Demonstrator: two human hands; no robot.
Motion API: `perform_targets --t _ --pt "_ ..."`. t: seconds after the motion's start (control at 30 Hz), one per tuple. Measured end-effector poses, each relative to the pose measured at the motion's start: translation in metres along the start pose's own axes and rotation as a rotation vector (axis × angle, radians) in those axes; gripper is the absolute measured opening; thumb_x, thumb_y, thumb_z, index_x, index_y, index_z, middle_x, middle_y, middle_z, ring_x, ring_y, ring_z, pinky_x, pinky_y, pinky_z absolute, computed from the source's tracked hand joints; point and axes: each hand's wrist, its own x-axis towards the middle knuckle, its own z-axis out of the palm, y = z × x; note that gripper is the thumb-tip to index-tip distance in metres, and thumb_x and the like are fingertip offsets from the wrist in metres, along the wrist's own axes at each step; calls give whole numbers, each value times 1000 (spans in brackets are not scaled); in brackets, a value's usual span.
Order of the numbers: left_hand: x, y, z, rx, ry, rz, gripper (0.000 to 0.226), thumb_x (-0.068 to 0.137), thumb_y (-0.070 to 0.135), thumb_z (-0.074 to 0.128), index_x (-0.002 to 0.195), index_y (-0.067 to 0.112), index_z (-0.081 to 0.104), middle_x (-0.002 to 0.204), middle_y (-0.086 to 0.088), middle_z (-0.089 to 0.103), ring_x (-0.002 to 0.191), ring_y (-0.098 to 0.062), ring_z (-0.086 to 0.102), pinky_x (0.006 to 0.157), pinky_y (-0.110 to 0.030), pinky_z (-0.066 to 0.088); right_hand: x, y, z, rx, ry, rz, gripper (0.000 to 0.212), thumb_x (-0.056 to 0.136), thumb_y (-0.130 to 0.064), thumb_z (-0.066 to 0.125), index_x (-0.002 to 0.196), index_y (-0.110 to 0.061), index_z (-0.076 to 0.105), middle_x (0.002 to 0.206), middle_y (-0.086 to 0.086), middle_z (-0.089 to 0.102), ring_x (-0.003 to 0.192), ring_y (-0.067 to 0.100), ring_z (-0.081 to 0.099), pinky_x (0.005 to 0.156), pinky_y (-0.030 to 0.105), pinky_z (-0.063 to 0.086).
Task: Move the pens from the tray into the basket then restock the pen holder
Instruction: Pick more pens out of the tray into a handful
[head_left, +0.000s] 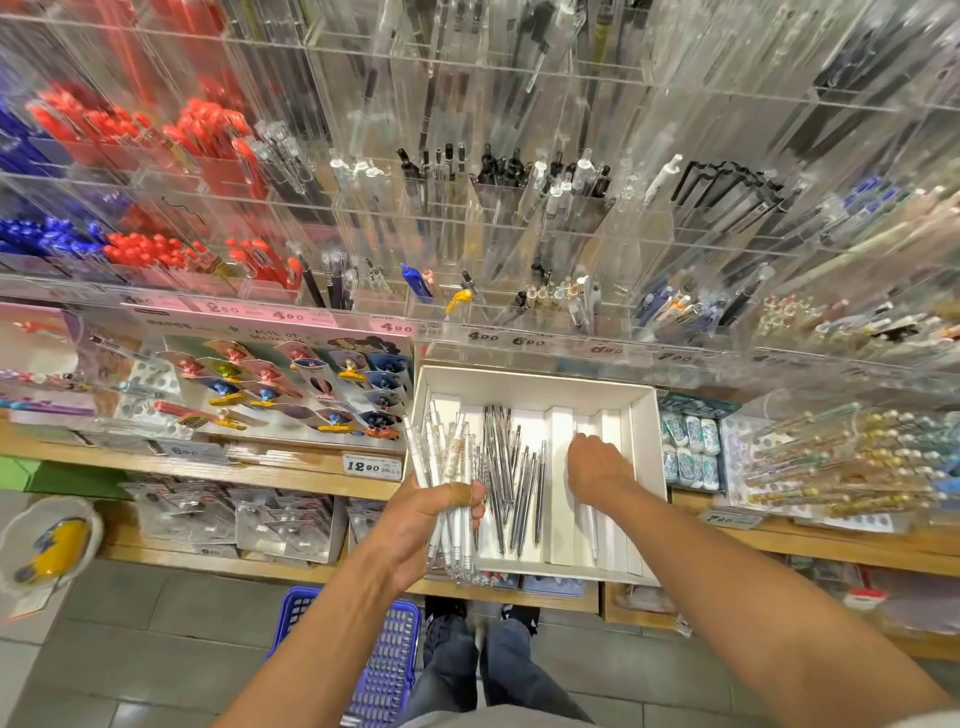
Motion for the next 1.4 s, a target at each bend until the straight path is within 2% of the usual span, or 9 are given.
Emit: perform_targets --t 0.27,0.43,0.53,0.63,0.8,1.07,1.2,1.3,1.4 --pt "3 -5 -3 14 -35 -45 135 32 37 93 145 -8 36 146 -13 49 142 -33 33 120 -60 11 -12 16 -14 170 8 -42 25 90 -5 49 114 -8 45 103 10 58 92 27 59 67 32 42" --pt "7 -9 5 -37 0 -51 113 53 24 91 146 7 29 154 -13 38 138 -28 31 119 -57 5 -35 18 -67 692 64 -204 6 93 -21 63 88 -18 61 85 3 67 71 15 68 64 25 53" --pt "6 -7 14 -8 -14 -33 103 54 26 89 142 8 40 131 1 62 130 -21 42 118 -53 13 -57 5 -99 915 -82 -415 5 90 -18 68 86 -20 65 67 -4 68 61 12 68 62 27 54" --pt "1 -1 22 33 -79 -15 66 59 24 89 117 19 59 90 8 78 90 -12 71 88 -35 51 -72 -18 -112 1005 -155 -565 6 88 -15 69 89 -19 65 63 -3 66 61 15 67 61 27 54" --pt "5 0 21 -55 -113 -6 61 61 13 89 116 9 63 88 -9 74 73 -20 71 61 -30 57 -80 -47 -104 1054 -83 -604 9 86 -18 73 87 -21 64 59 -3 65 55 13 64 56 27 52" --pt "10 -5 14 65 -55 64 40 75 -10 74 110 4 64 83 -9 71 70 -13 67 63 -24 55 -82 -49 -83 1169 -29 -522 17 83 -33 74 97 -32 64 66 1 69 55 15 66 53 26 51" --pt "7 -6 11 22 -18 43 76 52 10 89 119 -6 57 99 -7 77 96 -16 69 98 -29 48 -42 -21 -72 1210 243 -101 7 93 -20 62 92 -26 61 85 8 71 62 17 68 52 24 51" --pt "8 -5 5 -13 -18 6 85 46 13 84 123 -3 51 97 -7 78 113 -24 64 117 -57 24 -14 3 -42 811 157 187 16 91 -6 53 104 -10 62 106 11 66 89 27 67 72 33 57" --pt "5 -4 -3 -16 -20 -22 94 53 8 84 135 -12 43 94 -11 77 96 -21 71 106 -51 42 -4 1 -18 452 -3 187 14 87 -1 55 100 -2 62 109 15 65 100 31 63 70 29 48"
